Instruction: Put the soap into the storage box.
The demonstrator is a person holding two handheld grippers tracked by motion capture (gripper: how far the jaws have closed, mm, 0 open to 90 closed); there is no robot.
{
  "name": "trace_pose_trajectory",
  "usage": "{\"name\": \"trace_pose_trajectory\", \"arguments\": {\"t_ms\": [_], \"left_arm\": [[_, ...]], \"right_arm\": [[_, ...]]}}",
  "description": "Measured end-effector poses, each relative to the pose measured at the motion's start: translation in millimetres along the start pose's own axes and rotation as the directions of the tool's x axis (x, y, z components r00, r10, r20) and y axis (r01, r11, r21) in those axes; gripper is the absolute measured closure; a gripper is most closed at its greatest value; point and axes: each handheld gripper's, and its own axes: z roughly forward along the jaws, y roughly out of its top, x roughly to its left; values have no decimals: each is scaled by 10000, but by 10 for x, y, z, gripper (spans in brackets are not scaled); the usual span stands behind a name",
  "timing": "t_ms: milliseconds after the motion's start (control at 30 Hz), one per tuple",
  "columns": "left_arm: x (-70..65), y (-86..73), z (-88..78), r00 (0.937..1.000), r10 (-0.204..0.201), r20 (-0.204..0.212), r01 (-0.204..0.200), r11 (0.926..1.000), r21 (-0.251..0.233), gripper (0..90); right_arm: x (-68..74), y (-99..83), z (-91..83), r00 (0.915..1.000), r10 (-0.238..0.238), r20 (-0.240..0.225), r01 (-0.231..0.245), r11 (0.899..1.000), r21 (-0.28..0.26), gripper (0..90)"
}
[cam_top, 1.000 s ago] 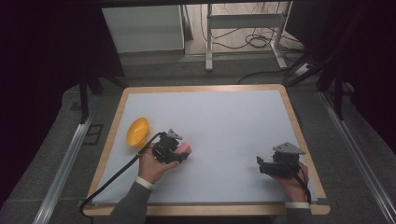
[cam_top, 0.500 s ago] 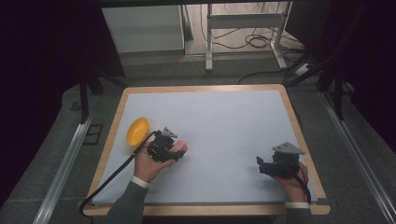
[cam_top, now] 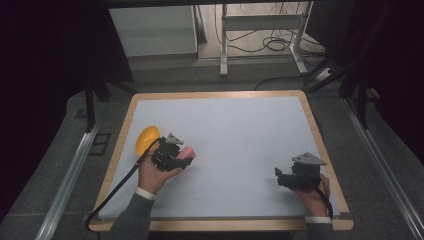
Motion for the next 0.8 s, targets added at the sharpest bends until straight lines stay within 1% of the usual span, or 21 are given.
{"name": "trace_pose_trajectory", "arguments": {"t_ms": [200, 300, 533, 800], "left_arm": [[37, -19, -19, 10000, -57, -14, 57, 10000, 0, 599], [54, -36, -24, 9999, -78, -117, 77, 9999, -69, 599], [106, -73, -38, 9998, -178, -124, 178, 9998, -42, 600], [154, -66, -73, 9996, -230, -191, 228, 9997, -99, 600]], "right_arm": [[-4, -2, 1, 10000, 9, 35, -9, 10000, 16, 84], [-2, -3, 4, 10000, 7, 27, -8, 10000, 37, 84], [2, -4, 9, 10000, -18, 41, 18, 10000, 64, 85], [0, -7, 13, 10000, -11, 58, 10, 9999, 100, 84]]}}
